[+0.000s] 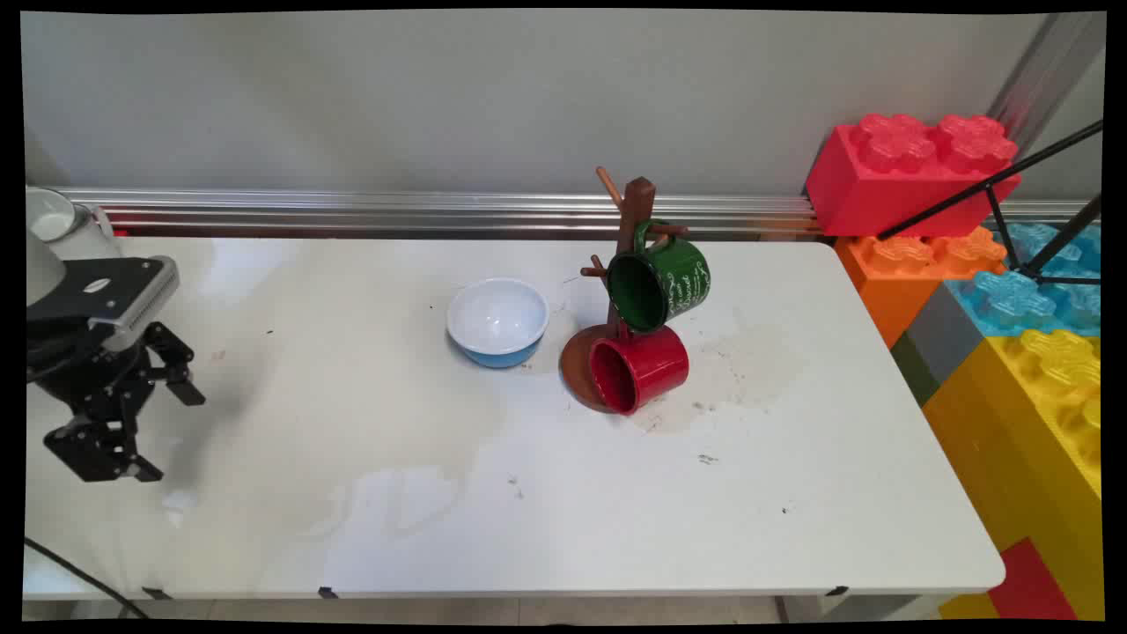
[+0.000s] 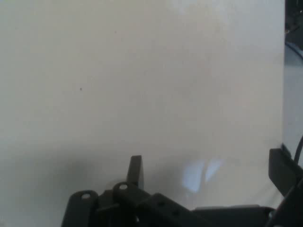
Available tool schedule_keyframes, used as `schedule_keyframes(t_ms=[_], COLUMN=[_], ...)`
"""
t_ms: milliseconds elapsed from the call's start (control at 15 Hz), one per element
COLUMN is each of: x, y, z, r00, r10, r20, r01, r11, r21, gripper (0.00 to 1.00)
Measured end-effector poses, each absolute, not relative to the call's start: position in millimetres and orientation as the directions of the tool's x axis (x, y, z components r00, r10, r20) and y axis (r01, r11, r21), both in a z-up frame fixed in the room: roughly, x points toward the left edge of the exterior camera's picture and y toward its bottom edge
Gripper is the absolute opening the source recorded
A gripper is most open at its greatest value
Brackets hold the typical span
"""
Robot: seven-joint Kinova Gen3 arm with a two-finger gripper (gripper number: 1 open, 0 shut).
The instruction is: Pick up the green mug from the rack
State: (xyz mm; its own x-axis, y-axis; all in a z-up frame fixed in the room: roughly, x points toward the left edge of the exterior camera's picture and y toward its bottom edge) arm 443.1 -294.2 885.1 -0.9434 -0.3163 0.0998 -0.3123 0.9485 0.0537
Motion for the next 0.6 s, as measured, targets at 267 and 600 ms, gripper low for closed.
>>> schedule_keyframes(t_ms=[267,600], x=[432,410], y=[-303,-324], z=[884,885], r00=[-0.919,-0.847], r10=[-0.342,-0.408], r20=[0.198,0.341], r01=[-0.338,-0.421], r11=[0.939,0.906], r21=[0.057,0.038], gripper=[1.0,1.0])
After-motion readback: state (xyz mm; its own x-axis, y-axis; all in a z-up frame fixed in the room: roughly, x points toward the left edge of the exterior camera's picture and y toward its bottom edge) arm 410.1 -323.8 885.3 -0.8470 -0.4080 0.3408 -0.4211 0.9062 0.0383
